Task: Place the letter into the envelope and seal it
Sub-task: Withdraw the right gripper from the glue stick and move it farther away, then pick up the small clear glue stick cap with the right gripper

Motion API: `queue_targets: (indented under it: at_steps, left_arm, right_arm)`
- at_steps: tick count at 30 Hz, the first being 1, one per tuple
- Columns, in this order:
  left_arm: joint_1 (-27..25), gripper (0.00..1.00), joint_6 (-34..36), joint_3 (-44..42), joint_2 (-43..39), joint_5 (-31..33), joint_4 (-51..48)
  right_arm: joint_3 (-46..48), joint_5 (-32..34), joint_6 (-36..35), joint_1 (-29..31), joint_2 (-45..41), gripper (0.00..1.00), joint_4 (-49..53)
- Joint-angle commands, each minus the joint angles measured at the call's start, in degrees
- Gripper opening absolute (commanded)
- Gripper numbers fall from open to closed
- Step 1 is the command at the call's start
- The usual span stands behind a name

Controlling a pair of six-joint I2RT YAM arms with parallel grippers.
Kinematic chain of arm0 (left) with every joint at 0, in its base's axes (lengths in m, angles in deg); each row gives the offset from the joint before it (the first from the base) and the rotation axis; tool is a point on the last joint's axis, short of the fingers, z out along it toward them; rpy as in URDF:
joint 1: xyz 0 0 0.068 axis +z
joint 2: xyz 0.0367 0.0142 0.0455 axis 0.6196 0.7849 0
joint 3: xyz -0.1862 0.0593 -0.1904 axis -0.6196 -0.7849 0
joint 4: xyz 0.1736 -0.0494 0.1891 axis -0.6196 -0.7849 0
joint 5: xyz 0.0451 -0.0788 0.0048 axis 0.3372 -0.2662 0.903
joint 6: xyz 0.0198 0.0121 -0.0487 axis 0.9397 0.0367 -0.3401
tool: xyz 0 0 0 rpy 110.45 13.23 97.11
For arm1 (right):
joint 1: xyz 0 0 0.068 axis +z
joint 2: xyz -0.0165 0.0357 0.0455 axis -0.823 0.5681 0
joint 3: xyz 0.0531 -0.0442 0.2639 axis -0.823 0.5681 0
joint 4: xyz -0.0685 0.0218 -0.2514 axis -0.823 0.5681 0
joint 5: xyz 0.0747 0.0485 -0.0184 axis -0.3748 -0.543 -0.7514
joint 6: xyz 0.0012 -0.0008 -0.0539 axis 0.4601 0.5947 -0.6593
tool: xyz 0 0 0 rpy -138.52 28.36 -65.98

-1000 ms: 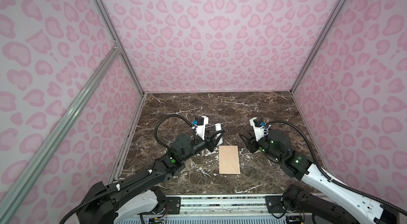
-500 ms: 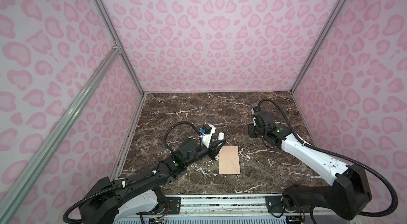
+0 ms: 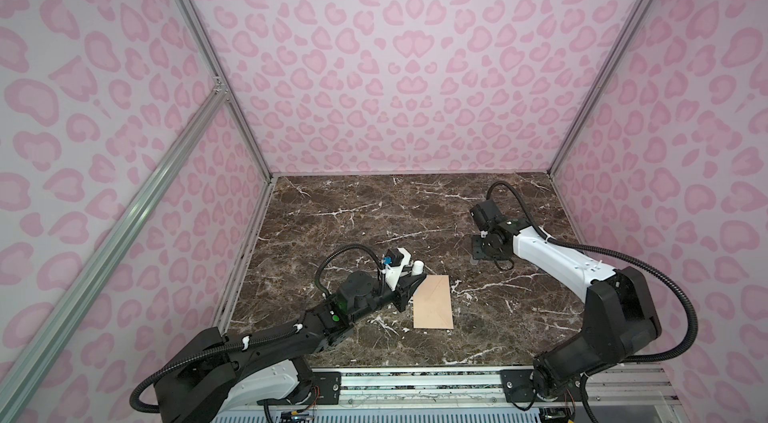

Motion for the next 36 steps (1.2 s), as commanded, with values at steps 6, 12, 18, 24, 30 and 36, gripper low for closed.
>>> queue_targets:
  at_steps: [6,12,18,24,30,36]
  left_arm:
    - [-0.2,0.03,0.3,0.6,2.0,0.1,4.0]
    - [-0.3,0.03,0.4,0.8,2.6,-0.4,4.6]
    - [-0.3,0.03,0.4,0.6,2.8,-0.7,4.5]
    - [-0.4,0.03,0.5,0.8,2.7,-0.8,4.5]
    - [-0.4,0.03,0.8,0.9,2.8,-1.0,4.6]
    - [-0.4,0.03,0.9,0.9,2.6,-1.4,4.7]
  right_arm:
    - [-2.7,-4.6,0.9,-0.7,4.7,0.53,2.2]
    - [-5.0,-5.3,1.0,-0.9,8.7,0.53,2.8]
    - [-6.5,-6.2,0.7,-1.4,12.0,0.50,2.8]
    - [-7.6,-6.9,0.6,-1.8,14.2,0.46,3.0]
    - [-7.7,-7.0,0.7,-2.1,15.3,0.43,2.5]
    - [-7.5,-7.6,0.7,-2.3,15.4,0.39,2.1]
